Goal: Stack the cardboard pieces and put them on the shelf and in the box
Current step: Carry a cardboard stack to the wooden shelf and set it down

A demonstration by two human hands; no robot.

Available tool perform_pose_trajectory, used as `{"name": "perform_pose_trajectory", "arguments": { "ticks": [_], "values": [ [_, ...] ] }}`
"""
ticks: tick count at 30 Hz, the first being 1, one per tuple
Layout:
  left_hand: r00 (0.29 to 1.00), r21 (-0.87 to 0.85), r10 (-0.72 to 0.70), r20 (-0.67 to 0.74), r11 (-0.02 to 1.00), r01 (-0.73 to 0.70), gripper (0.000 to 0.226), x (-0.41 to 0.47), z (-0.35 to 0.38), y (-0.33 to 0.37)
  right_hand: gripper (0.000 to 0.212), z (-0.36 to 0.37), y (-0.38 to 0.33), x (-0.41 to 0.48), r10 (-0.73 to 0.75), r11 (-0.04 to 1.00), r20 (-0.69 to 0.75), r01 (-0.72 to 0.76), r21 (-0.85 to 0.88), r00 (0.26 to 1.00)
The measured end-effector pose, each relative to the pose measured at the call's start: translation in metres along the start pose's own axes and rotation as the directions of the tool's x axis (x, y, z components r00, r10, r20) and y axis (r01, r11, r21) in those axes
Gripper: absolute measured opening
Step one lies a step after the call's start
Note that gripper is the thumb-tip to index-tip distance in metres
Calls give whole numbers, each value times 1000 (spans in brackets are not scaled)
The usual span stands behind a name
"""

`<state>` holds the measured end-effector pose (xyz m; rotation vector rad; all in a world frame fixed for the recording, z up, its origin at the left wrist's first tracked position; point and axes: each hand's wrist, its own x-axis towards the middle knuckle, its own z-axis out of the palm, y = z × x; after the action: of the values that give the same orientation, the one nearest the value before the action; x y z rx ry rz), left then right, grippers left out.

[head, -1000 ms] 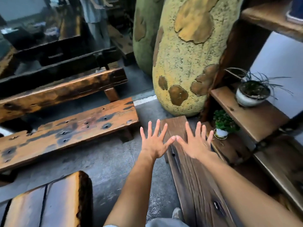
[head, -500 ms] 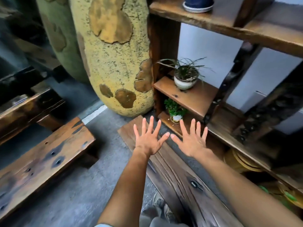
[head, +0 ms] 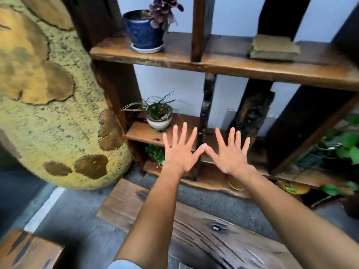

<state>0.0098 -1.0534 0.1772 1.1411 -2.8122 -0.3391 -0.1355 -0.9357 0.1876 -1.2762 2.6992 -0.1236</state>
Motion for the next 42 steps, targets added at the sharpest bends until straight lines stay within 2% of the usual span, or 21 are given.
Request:
{"name": "perform_pose_trajectory", "arguments": {
  "ticks": [6,13,19,23,28,31,37,40,42],
  "values": [
    [984,9,149,-101,989,-149,80,55,-46,36,86,-63,25,19,88,996,-181,-90,-7,980],
    [949,16,250,-194,968,-252,80,118,-99,82,84,-131,63,53,160,985,-349,-173,-5,923],
    [949,-50,232,-215,968,-248,85,158,-127,116,84,-177,85,85,192,980,-398,-198,25,897],
    [962,-86,184,-202,975,-204,87,189,-139,137,83,-203,100,115,235,972,-361,-208,112,903],
    [988,-149,96,-119,982,-113,90,227,-145,165,84,-227,131,157,250,964,-325,-202,176,912],
    [996,-182,50,-74,981,-63,92,248,-149,181,86,-243,156,182,309,929,-259,-232,289,915],
    [979,-269,-162,-125,955,124,98,296,-170,214,93,-280,200,230,375,715,-50,-254,652,926],
    [966,-389,-237,-104,903,180,99,316,-180,227,80,-301,217,246,314,572,85,-260,778,946],
    [957,-466,-280,-68,857,218,101,325,-187,234,69,-308,222,253,286,526,157,-292,799,945]
  ]
}}
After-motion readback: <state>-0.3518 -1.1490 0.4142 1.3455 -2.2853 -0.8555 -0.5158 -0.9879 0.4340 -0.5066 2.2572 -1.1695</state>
